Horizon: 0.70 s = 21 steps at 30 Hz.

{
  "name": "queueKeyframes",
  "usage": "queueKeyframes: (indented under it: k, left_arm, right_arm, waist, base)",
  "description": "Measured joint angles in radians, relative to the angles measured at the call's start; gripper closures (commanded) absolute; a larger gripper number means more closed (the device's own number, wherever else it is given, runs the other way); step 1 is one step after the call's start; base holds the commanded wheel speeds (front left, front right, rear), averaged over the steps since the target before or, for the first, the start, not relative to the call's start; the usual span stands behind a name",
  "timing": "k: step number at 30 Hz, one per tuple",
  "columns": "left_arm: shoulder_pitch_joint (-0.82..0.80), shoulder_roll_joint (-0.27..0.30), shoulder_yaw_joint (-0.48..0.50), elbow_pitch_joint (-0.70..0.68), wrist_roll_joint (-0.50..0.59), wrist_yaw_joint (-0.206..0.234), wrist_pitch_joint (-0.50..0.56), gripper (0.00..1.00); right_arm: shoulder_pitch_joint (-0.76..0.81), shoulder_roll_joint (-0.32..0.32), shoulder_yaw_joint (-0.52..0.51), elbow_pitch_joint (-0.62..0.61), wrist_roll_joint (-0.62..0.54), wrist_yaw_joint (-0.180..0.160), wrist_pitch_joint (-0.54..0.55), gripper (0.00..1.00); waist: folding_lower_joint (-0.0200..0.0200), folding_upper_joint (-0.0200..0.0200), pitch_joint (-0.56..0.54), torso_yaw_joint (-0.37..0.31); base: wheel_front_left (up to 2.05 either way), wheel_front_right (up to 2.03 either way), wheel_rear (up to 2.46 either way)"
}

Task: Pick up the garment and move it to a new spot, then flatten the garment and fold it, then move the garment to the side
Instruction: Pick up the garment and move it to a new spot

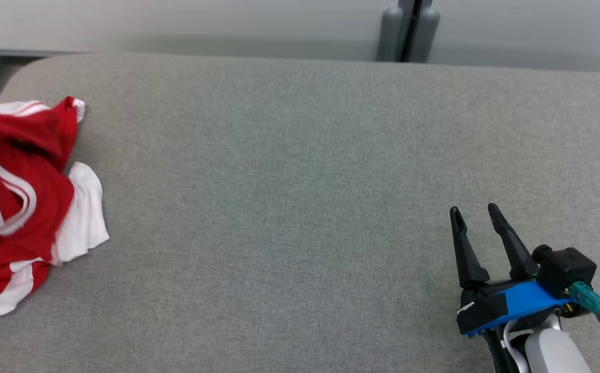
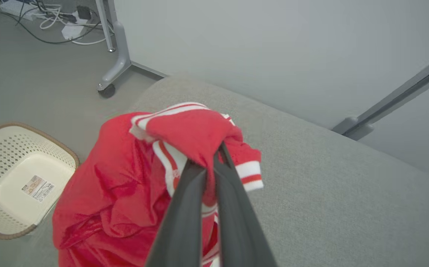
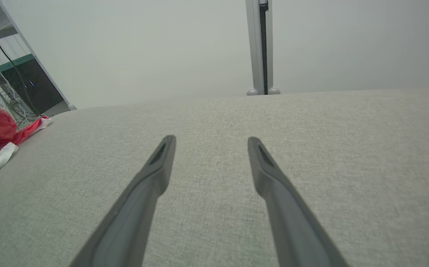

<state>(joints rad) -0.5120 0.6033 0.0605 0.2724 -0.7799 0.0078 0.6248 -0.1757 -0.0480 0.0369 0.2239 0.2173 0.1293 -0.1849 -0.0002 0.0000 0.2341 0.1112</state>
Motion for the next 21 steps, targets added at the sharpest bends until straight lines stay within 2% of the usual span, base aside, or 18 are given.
queueKeyframes:
  k: [6,10,14,15,16,21]
  left_arm:
    - [-0.106,0.052,-0.022,-0.124,0.006,-0.018,0.062,1.00]
    - [-0.175,0.047,-0.051,-0.182,-0.003,-0.034,0.092,1.00]
    - [-0.259,0.002,-0.103,-0.270,-0.034,-0.047,0.126,1.00]
    - [-0.295,-0.037,-0.125,-0.310,-0.062,-0.053,0.140,1.00]
    - [-0.295,-0.037,-0.125,-0.310,-0.062,-0.053,0.140,1.00]
    - [-0.349,-0.111,-0.170,-0.404,-0.121,-0.049,0.172,1.00]
  right_arm:
    - [0.005,0.000,0.017,0.053,0.042,0.000,-0.029,0.00]
    - [0.007,0.000,0.021,0.072,0.056,0.000,-0.038,0.00]
    - [0.015,0.000,0.021,0.092,0.067,0.000,-0.050,0.00]
    - [0.014,0.000,0.019,0.098,0.070,0.000,-0.054,0.00]
    - [0.014,0.000,0.019,0.098,0.070,0.000,-0.054,0.00]
    - [0.001,0.000,0.027,0.112,0.080,0.000,-0.063,0.00]
  waist:
    - [0.0000,0.0000,-0.072,-0.010]
    - [-0.0001,0.0000,-0.097,-0.029]
    - [0.0000,0.0000,-0.114,-0.066]
    - [0.0000,0.0000,-0.117,-0.088]
    - [0.0000,0.0000,-0.117,-0.088]
    - [0.0001,0.0000,-0.107,-0.159]
  base:
    - [0.00,0.00,0.00]
    - [0.00,0.00,0.00]
    - [0.00,0.00,0.00]
    - [0.00,0.00,0.00]
    - [0.00,0.00,0.00]
    - [0.00,0.00,0.00]
